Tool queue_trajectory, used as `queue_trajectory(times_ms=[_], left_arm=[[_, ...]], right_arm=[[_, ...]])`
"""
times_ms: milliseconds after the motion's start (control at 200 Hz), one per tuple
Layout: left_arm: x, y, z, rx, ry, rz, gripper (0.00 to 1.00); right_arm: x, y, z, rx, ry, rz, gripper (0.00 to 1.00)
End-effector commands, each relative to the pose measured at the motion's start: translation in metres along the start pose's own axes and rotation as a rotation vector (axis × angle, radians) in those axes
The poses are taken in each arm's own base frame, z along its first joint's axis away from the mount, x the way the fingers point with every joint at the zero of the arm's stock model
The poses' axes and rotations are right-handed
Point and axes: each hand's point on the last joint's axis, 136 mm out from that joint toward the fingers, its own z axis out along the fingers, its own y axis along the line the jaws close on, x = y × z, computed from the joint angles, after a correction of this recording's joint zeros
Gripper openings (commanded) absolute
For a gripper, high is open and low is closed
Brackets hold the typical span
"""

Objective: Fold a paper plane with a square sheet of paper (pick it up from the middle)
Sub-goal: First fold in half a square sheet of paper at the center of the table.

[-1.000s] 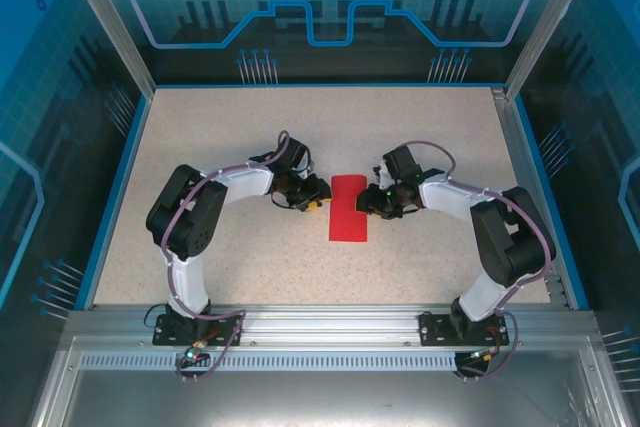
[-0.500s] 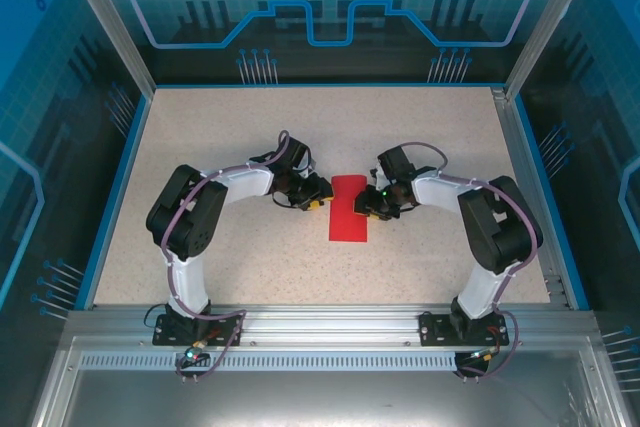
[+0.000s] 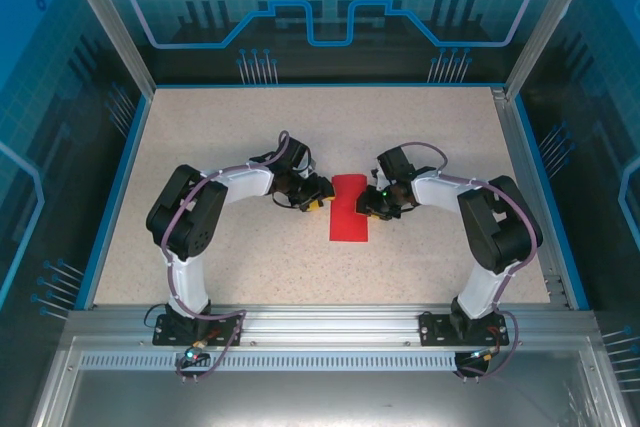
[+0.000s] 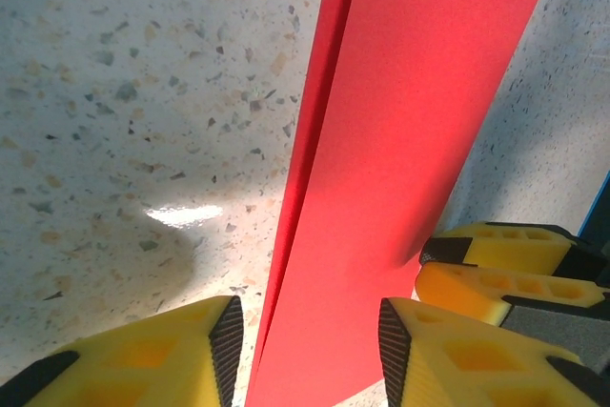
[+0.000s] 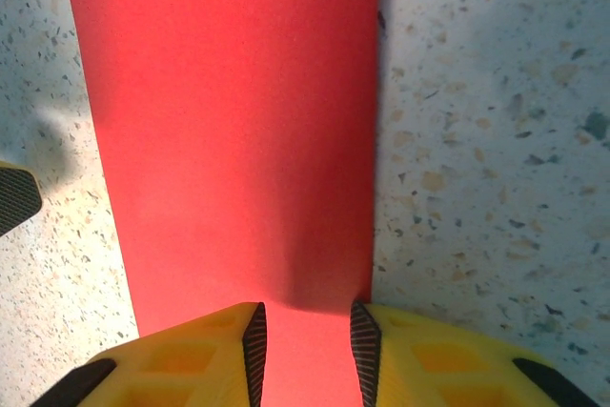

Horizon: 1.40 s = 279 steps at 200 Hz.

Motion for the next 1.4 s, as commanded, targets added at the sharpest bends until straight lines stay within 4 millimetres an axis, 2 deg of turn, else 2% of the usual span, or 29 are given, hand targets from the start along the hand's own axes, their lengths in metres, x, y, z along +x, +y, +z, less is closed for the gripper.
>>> queue_trajectory(times_ms=[0, 80, 100, 155, 255, 275, 365, 595, 740, 855, 1095, 1200, 1390], left_arm=[[0.008, -0.008, 0.004, 0.005, 0.048, 0.007, 0.48], [0.008, -0.010, 0.006, 0.004, 0.049, 0.007, 0.48], [0.008, -0.010, 0.006, 0.004, 0.050, 0.007, 0.48], [0.009, -0.010, 0.008, 0.000, 0.051, 0.007, 0.48], [0.009, -0.008, 0.007, -0.008, 0.049, 0.007, 0.48], [0.009, -0.008, 0.007, -0.009, 0.049, 0.007, 0.48], [0.009, -0.007, 0.008, -0.014, 0.051, 0.006, 0.48], [0.009, -0.008, 0.009, -0.011, 0.054, 0.009, 0.48], [0.009, -0.009, 0.009, -0.008, 0.054, 0.008, 0.48], [0.010, -0.010, 0.009, -0.008, 0.058, 0.013, 0.48], [0.013, -0.012, 0.009, -0.007, 0.082, 0.017, 0.48], [0.022, -0.007, 0.006, -0.014, 0.100, -0.004, 0.48], [0.046, -0.013, -0.008, 0.029, 0.113, -0.040, 0.49]], right_arm=[[0.021, -0.023, 0.010, 0.085, 0.048, 0.046, 0.32], [0.013, -0.006, 0.004, -0.021, 0.018, 0.052, 0.33], [0.020, -0.008, 0.006, -0.036, 0.033, 0.063, 0.33], [0.015, 0.003, -0.001, -0.085, 0.020, 0.055, 0.35], [0.013, 0.008, -0.010, -0.092, 0.008, 0.032, 0.37], [0.002, 0.017, -0.015, -0.107, -0.015, 0.016, 0.37], [-0.001, 0.022, -0.018, -0.116, -0.017, -0.001, 0.37], [0.004, 0.013, -0.005, -0.089, 0.013, 0.011, 0.38], [0.017, -0.013, 0.008, 0.022, 0.064, 0.039, 0.38], [0.023, -0.026, 0.007, 0.102, 0.065, 0.036, 0.37], [0.020, -0.023, 0.005, 0.089, 0.058, 0.034, 0.37], [0.022, -0.024, 0.010, 0.086, 0.068, 0.040, 0.37], [0.024, -0.027, 0.013, 0.092, 0.080, 0.045, 0.37]])
